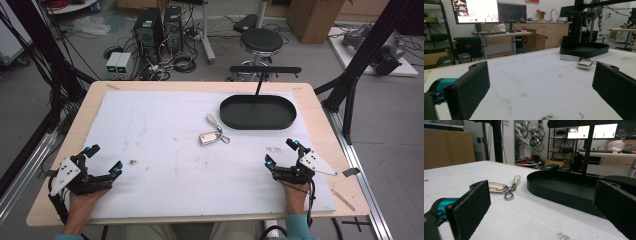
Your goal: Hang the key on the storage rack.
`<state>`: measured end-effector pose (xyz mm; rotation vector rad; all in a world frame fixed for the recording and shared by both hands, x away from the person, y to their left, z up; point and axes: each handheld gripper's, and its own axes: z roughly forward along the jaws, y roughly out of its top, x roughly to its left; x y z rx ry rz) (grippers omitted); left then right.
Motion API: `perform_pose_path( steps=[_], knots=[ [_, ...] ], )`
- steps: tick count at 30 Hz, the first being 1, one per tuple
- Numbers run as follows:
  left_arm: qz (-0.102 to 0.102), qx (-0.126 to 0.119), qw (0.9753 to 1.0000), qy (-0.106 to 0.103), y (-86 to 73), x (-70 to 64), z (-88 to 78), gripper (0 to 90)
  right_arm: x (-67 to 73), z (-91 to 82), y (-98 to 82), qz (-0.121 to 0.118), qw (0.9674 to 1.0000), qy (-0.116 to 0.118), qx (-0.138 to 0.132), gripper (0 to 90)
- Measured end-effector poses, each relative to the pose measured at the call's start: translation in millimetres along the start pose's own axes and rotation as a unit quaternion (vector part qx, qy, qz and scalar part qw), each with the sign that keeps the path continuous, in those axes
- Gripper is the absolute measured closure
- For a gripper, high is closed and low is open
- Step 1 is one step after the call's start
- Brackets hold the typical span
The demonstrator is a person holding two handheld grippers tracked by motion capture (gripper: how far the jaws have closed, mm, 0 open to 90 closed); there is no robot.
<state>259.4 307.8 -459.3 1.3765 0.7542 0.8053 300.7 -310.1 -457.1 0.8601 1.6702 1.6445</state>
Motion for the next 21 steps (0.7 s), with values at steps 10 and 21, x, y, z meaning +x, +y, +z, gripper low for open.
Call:
perform_pose_path(
  steps=[10,21],
  knots=[
    [0.001,0.000,1.0000,-0.001,0.1,0.2,0.0,1.7,0.0,0.1,0.0,-0.002,1.0000,0.001,0.000,0.7],
    [0.006,-0.003,1.0000,-0.002,0.0,-0.7,-0.4,1.7,0.3,2.7,2.8,0.000,0.9997,-0.005,0.023,0.7]
  ],
)
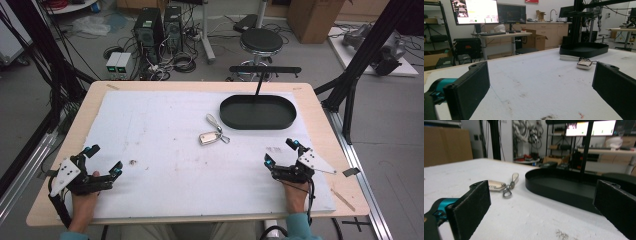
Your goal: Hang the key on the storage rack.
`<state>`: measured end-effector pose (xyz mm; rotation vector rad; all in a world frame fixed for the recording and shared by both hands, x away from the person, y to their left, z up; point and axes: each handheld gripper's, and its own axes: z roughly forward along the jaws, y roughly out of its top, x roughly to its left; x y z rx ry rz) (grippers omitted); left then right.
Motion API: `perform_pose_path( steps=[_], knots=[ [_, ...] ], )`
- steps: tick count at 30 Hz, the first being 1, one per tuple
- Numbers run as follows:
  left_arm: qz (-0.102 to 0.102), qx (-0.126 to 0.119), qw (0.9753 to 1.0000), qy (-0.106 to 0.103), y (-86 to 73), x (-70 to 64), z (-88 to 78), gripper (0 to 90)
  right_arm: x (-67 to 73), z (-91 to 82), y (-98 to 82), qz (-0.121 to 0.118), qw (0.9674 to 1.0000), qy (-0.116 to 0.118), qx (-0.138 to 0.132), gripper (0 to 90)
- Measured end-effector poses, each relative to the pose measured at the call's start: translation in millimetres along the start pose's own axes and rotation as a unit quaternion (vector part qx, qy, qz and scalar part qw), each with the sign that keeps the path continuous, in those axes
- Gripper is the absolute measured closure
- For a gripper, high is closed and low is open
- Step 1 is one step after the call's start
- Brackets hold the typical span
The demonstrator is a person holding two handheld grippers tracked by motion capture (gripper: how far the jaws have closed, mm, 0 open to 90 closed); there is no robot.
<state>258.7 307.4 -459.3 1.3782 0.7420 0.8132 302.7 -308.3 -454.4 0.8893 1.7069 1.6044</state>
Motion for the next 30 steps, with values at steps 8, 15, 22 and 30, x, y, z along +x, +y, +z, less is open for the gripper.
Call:
perform_pose_path(
  steps=[8,15,22,30],
  knots=[
    [-0.001,0.000,1.0000,0.000,0.1,0.2,0.1,1.7,-0.8,13.3,26.9,-0.004,0.9993,0.019,0.033,0.7],
    [-0.001,0.002,1.0000,0.000,0.1,0.4,0.3,1.7,3.9,49.3,73.2,-0.032,0.9942,0.057,0.085,0.8],
    [-0.001,0.001,1.0000,-0.001,0.1,0.2,0.2,1.7,14.2,87.5,103.5,-0.058,0.9847,0.097,0.132,1.8],
    [-0.001,-0.001,1.0000,0.001,0.0,0.0,-0.1,1.7,20.9,127.7,118.3,-0.076,0.9711,0.127,0.188,1.8]
  ],
)
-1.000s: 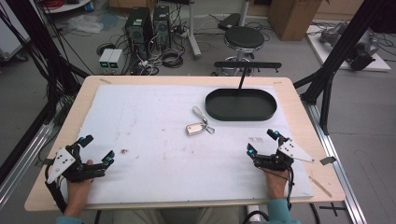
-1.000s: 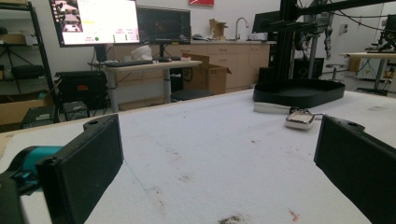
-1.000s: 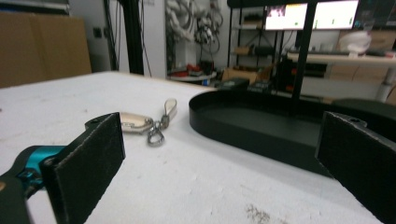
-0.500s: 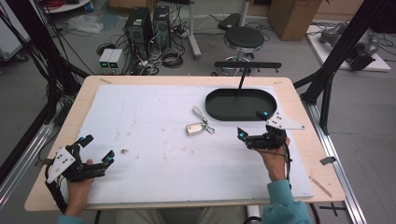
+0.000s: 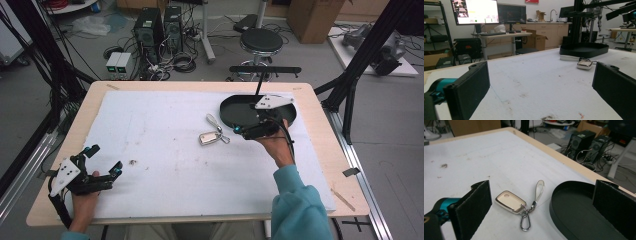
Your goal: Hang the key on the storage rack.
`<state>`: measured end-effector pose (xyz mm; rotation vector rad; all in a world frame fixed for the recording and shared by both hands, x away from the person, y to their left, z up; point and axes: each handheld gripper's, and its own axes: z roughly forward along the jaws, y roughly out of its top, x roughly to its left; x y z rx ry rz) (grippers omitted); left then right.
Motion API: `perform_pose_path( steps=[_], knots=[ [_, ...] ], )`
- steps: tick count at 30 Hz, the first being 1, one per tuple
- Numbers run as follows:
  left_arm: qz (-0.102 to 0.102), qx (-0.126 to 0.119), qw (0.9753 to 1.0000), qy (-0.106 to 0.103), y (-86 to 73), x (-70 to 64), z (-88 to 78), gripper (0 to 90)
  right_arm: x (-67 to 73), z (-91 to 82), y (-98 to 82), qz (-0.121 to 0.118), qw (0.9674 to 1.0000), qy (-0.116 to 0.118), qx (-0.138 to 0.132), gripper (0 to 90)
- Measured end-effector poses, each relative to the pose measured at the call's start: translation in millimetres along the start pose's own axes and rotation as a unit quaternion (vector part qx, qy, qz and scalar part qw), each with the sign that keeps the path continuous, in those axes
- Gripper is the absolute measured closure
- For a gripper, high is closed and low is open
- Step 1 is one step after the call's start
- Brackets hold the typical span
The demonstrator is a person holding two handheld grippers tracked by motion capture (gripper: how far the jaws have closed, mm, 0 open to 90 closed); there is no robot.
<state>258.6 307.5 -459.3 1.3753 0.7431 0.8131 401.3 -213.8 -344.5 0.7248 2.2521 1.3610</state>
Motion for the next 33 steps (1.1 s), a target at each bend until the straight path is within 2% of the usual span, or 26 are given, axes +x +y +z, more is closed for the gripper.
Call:
perform_pose_path(
  steps=[1,2,3,5,7,9,10,13,15,21,22,23,25,26,27,28,29,31,32,33],
  knots=[
    [0.001,0.000,1.0000,0.000,0.1,0.0,-0.1,1.7,0.0,0.0,0.0,0.000,1.0000,0.000,0.000,1.8],
    [0.001,0.001,1.0000,0.000,0.0,0.2,-0.1,1.7,-2.6,8.0,4.8,0.000,0.9998,0.007,0.016,1.9],
    [0.000,0.001,1.0000,0.000,0.1,0.3,-0.1,1.7,-2.6,8.0,4.8,0.000,0.9998,0.007,0.016,1.9],
    [0.000,0.001,1.0000,0.000,0.0,0.2,-0.1,1.7,-4.8,16.0,9.3,-0.003,0.9993,0.013,0.035,1.9],
    [0.000,0.001,1.0000,0.000,0.1,0.3,-0.1,1.7,-6.0,27.2,15.7,-0.006,0.9980,0.023,0.059,1.9],
    [0.000,0.001,1.0000,0.000,0.0,0.3,-0.1,1.7,-6.0,34.6,19.2,0.000,0.9967,0.030,0.075,1.9],
    [0.000,0.001,1.0000,0.000,0.1,0.3,-0.1,1.7,-6.0,34.6,19.2,0.000,0.9967,0.030,0.075,1.9],
    [-0.002,0.000,1.0000,0.001,0.0,0.2,0.0,1.7,-6.4,46.8,23.3,0.000,0.9944,0.033,0.100,2.0],
    [0.000,0.000,1.0000,0.000,0.0,0.3,-0.1,1.7,-6.5,54.0,24.6,0.003,0.9934,0.040,0.107,4.9],
    [-0.001,0.000,1.0000,0.001,0.0,0.3,-0.2,1.7,-3.8,79.1,25.9,0.015,0.9874,0.054,0.148,5.4],
    [-0.002,0.000,1.0000,0.000,0.0,0.3,-0.1,1.7,-1.8,87.7,26.4,0.014,0.9844,0.056,0.166,5.9],
    [-0.002,0.000,1.0000,0.000,0.0,0.3,-0.1,1.7,-1.0,90.4,26.6,0.015,0.9832,0.057,0.173,5.9],
    [-0.002,0.000,1.0000,0.001,0.0,0.3,0.0,1.7,-0.7,93.9,26.8,0.010,0.9823,0.056,0.178,6.6],
    [-0.003,0.000,1.0000,0.000,0.0,0.3,0.0,1.7,-0.5,96.6,27.0,0.009,0.9817,0.056,0.182,9.8],
    [-0.002,0.000,1.0000,0.001,0.0,0.3,0.0,1.7,-0.8,100.5,26.3,0.016,0.9796,0.068,0.188,15.6],
    [-0.002,0.000,1.0000,0.000,0.0,0.3,-0.1,1.7,-0.8,100.5,26.3,0.016,0.9796,0.068,0.188,15.6],
    [-0.002,0.000,1.0000,0.000,0.0,0.3,-0.1,1.7,-1.2,105.5,23.8,0.020,0.9780,0.066,0.197,15.6],
    [-0.002,0.000,1.0000,0.000,0.0,0.3,-0.1,1.7,-1.8,107.1,22.6,0.019,0.9773,0.063,0.201,15.6],
    [-0.002,0.000,1.0000,0.000,0.0,0.4,-0.1,1.7,-2.0,110.0,20.2,0.026,0.9750,0.059,0.212,16.0],
    [-0.002,0.000,1.0000,0.000,0.0,0.3,-0.1,1.7,-2.0,110.0,20.2,0.026,0.9750,0.059,0.212,16.0]
  ],
)
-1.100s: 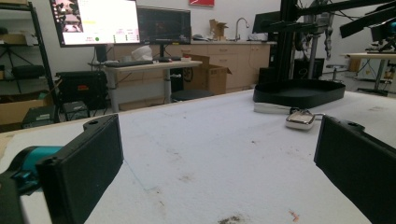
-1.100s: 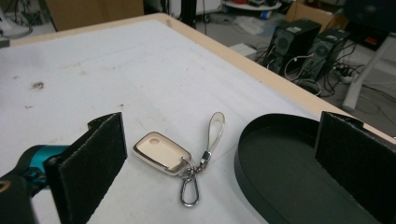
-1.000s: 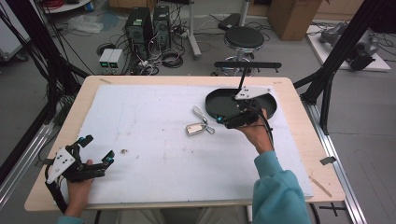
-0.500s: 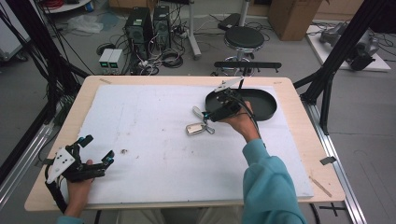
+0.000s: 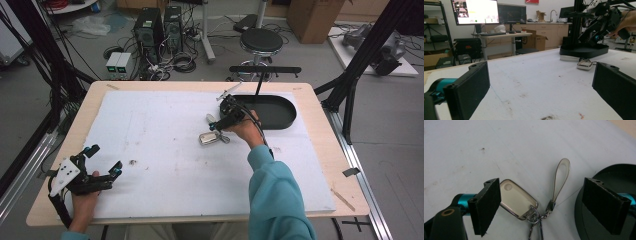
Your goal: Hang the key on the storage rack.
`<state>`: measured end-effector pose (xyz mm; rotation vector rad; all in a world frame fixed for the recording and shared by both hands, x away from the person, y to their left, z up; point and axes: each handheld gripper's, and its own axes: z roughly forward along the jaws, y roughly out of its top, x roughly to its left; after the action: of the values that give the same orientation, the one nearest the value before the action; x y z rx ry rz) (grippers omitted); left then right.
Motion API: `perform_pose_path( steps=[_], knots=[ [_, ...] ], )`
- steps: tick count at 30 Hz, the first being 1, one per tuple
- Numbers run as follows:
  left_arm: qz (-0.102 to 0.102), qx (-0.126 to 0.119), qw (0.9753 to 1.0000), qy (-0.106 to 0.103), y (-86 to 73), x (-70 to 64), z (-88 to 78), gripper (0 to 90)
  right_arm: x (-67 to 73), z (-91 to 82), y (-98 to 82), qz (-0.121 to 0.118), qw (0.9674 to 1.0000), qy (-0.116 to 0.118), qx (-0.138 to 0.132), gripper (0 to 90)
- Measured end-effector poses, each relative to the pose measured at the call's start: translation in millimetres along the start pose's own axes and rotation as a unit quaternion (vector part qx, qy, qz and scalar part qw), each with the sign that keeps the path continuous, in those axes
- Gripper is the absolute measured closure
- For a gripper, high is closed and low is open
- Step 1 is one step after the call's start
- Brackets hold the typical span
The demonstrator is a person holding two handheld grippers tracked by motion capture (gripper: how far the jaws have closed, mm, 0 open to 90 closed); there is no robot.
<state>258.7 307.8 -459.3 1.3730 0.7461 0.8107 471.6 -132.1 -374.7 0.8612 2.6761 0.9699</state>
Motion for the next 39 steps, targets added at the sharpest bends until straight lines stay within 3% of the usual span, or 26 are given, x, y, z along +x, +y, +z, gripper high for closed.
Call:
perform_pose_path(
  steps=[5,7,10,16,24,33,39],
  knots=[
    [0.000,0.000,1.0000,0.000,0.0,0.0,0.0,1.7,-3.3,5.5,-1.0,0.030,0.9994,-0.008,0.015,24.2],
    [0.000,0.000,1.0000,0.000,0.0,0.0,0.1,1.7,-4.7,6.4,-1.4,0.026,0.9995,-0.009,0.016,26.2],
    [0.000,0.000,1.0000,0.000,0.0,0.0,0.0,1.7,-6.4,9.6,-2.6,0.043,0.9986,-0.009,0.030,33.4],
    [0.000,0.000,1.0000,0.000,0.0,0.0,0.0,1.7,-7.4,16.1,-3.6,0.063,0.9971,-0.010,0.042,38.3],
    [0.000,0.000,1.0000,0.000,0.0,0.0,0.1,1.7,-7.1,26.2,-4.3,0.066,0.9957,-0.015,0.063,44.9],
    [-0.001,0.000,1.0000,0.000,0.0,0.0,0.0,1.7,-9.0,31.2,-1.9,0.096,0.9927,-0.016,0.072,57.8],
    [-0.001,0.000,1.0000,0.000,0.0,0.0,0.0,1.7,-7.5,36.8,0.3,0.092,0.9920,-0.026,0.082,60.0]
  ],
)
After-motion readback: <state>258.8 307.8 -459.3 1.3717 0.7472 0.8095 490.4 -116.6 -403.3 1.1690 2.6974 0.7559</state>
